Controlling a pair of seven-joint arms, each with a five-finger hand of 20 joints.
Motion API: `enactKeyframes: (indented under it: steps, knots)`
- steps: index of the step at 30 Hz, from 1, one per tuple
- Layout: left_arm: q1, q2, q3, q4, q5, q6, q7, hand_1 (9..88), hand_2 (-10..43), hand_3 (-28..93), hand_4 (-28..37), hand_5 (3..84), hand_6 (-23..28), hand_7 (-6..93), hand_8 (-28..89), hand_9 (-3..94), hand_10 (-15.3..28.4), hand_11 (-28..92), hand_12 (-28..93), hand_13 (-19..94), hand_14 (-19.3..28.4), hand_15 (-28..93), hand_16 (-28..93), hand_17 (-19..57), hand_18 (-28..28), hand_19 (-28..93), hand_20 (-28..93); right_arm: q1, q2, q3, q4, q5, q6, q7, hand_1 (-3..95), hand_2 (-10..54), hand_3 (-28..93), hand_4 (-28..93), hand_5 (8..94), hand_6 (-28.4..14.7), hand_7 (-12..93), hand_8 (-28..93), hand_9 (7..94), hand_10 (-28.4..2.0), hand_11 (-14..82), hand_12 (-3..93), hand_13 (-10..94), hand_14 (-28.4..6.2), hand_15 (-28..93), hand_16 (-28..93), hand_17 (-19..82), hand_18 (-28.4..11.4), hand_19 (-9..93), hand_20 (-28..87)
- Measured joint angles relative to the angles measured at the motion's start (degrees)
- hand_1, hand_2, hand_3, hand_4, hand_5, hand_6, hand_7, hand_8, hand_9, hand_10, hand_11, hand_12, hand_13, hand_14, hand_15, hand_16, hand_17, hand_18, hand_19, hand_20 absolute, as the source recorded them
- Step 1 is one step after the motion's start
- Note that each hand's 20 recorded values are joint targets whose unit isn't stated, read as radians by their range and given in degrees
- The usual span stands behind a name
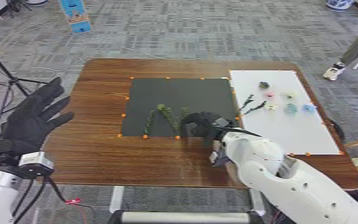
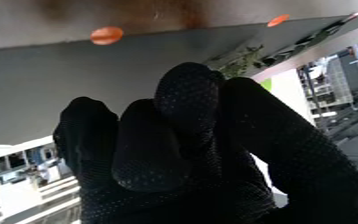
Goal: Arrange flowers
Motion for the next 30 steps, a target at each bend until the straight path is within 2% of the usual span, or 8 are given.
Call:
enactKeyframes:
  steps: [2, 6, 10, 15, 20, 24, 27, 30]
  knots:
    - [0.04, -0.06, -0.02, -0.02, 0.00, 0.01, 0.01, 25.8, -9.5, 62, -28.3, 21.8, 1.7, 14.2, -8, 16.3, 7.7, 10, 21, 14, 12.3, 8, 6, -12.1, 23.5, 38, 7, -0.28, 0.25, 0.48, -0.32, 0.11, 0.17, -0.23, 25.1, 13.4, 89, -12, 39.5, -0.7, 12, -10, 76.5, -12.9, 56.8, 32.8, 74, -9.6, 83, 39, 47, -22.2, 93, 69]
    - [0.04, -0.14, -0.03, -0.02, 0.00, 0.01, 0.01, 25.8, -9.5, 62, -28.3, 21.7, 1.6, 14.4, -8, 16.4, 7.7, 10, 21, 15, 12.3, 8, 6, -12.2, 23.5, 38, 7, -2.69, 1.00, 3.52, -1.88, -0.04, 3.53, -0.89, 29.3, -5.8, 78, -26, 56.2, -1.5, 20, -10, 67.0, -11.9, 49.6, 31.9, 65, -11.2, 79, 36, 38, -21.2, 93, 57]
    - [0.07, -0.21, -0.03, -0.08, 0.02, 0.06, 0.10, 25.8, -9.5, 62, -28.3, 21.7, 1.6, 14.7, -8, 16.5, 7.7, 11, 21, 15, 12.4, 9, 6, -12.2, 23.6, 38, 7, -7.08, 2.82, 6.61, -3.08, -4.30, 18.02, 1.79, 35.2, -9.5, 60, -28, 70.3, -1.0, 36, -12, 77.0, -11.0, 56.7, 34.0, 75, -7.5, 80, 37, 49, -19.6, 93, 67]
    - [0.24, -0.37, -0.10, -0.21, 0.02, 0.14, 0.22, 25.8, -9.5, 61, -28.3, 21.6, 1.5, 14.9, -8, 16.5, 7.7, 11, 21, 15, 12.5, 9, 5, -12.3, 23.7, 38, 6, -9.51, 5.58, 8.82, -1.85, -11.48, 31.98, 16.58, 32.1, -9.5, 52, -28, 77.9, -0.3, 40, -12, 84.0, -10.5, 57.3, 33.8, 81, -6.7, 81, 38, 55, -20.0, 93, 72]
    - [0.38, -0.42, -0.17, -0.21, 0.02, 0.23, 0.25, 25.7, -9.5, 62, -28.3, 21.6, 1.5, 15.1, -8, 16.6, 7.7, 11, 21, 15, 12.5, 9, 5, -12.3, 23.7, 38, 6, -7.19, 10.39, 10.74, -0.36, -6.91, 29.53, 20.91, 29.0, -9.4, 52, -28, 84.5, 0.5, 41, -13, 88.0, -10.1, 57.8, 33.5, 84, -7.3, 82, 38, 58, -20.8, 93, 75]
    - [0.50, -0.46, -0.18, -0.22, 0.02, 0.32, 0.30, 25.6, -9.5, 62, -28.3, 21.6, 1.5, 15.1, -8, 16.6, 7.7, 11, 21, 15, 12.5, 9, 5, -12.4, 23.8, 38, 6, -0.44, 13.54, 5.79, 2.54, -5.11, 18.08, 21.27, 28.8, -7.5, 50, -28, 86.9, 0.7, 41, -12, 89.9, -9.7, 57.6, 33.5, 85, -7.5, 82, 38, 59, -21.0, 93, 76]
    - [0.55, -0.46, -0.17, -0.22, 0.02, 0.37, 0.30, 25.5, -9.5, 62, -28.3, 21.6, 1.4, 15.0, -8, 16.7, 7.8, 11, 21, 15, 12.5, 9, 5, -12.4, 23.8, 38, 6, 5.31, 13.09, 1.02, 6.04, -4.39, 9.45, 21.73, 24.6, -3.5, 71, -26, 79.8, 0.9, 33, -12, 84.6, -10.6, 58.2, 35.3, 81, -7.8, 82, 39, 55, -21.0, 93, 74]
    - [0.55, -0.46, -0.15, -0.23, 0.02, 0.40, 0.31, 25.6, -9.5, 61, -28.3, 21.6, 1.4, 15.0, -8, 16.7, 7.8, 11, 21, 15, 12.6, 9, 5, -12.5, 23.8, 38, 6, 7.54, 11.90, -0.85, 7.45, -4.10, 9.50, 20.52, 33.7, 2.4, 83, -18, 64.1, 1.8, 19, -9, 76.6, -11.3, 58.5, 37.7, 73, -9.3, 83, 40, 46, -21.1, 93, 70]
